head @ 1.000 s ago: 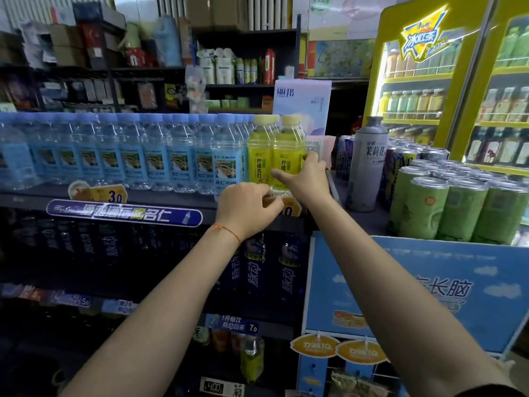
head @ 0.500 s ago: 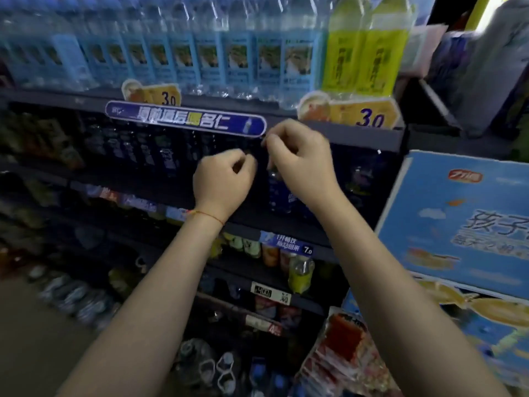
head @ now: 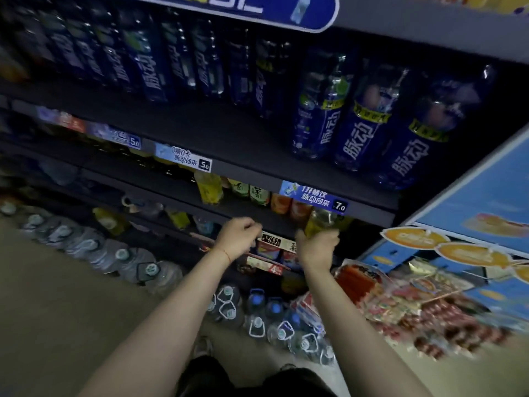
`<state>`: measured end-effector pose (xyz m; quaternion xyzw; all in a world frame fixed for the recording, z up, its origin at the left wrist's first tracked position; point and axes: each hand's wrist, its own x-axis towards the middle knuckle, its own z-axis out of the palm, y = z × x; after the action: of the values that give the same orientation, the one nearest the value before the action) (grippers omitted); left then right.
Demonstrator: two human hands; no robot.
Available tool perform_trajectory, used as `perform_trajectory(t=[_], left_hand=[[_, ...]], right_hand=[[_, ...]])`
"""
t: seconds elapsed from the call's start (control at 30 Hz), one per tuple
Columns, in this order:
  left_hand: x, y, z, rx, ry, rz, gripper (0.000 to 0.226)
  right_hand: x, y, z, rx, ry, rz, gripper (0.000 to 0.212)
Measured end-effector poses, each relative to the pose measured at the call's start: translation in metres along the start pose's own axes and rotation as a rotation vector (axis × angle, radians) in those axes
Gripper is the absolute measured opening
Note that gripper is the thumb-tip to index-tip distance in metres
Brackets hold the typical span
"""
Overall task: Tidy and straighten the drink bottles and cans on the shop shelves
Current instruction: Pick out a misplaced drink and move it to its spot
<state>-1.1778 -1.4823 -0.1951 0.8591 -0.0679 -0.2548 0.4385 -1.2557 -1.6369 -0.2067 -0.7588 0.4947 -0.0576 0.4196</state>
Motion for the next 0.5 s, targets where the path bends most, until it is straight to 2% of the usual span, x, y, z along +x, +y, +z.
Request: perform_trajectory(t=[0.07,0.23,0.43,0.5], left_hand=[[0.004,-0.001,0.007,-0.017,-0.044,-0.006,0.028],[0.008,0.007,0.015,-0.027,-0.108,-0.013,0.021],[0.004,0.018,0.016,-0.045,-0.099,0.040,0.014],[0.003,0.021,0.017,0.014,-0.109,0.074,0.015]], right_hand=[[0.012,-0.001,-0.005,-0.029,0.079,-0.012,0.091],[0.048,0.000,-0.003,-0.034,0.096,-0.110,0.086],[0.047,0.000,-0.017,-0.218,-0.020,-0.198,0.039],[0.036,0.001,-0.022,-0.252,-0.087,-0.280,0.033]])
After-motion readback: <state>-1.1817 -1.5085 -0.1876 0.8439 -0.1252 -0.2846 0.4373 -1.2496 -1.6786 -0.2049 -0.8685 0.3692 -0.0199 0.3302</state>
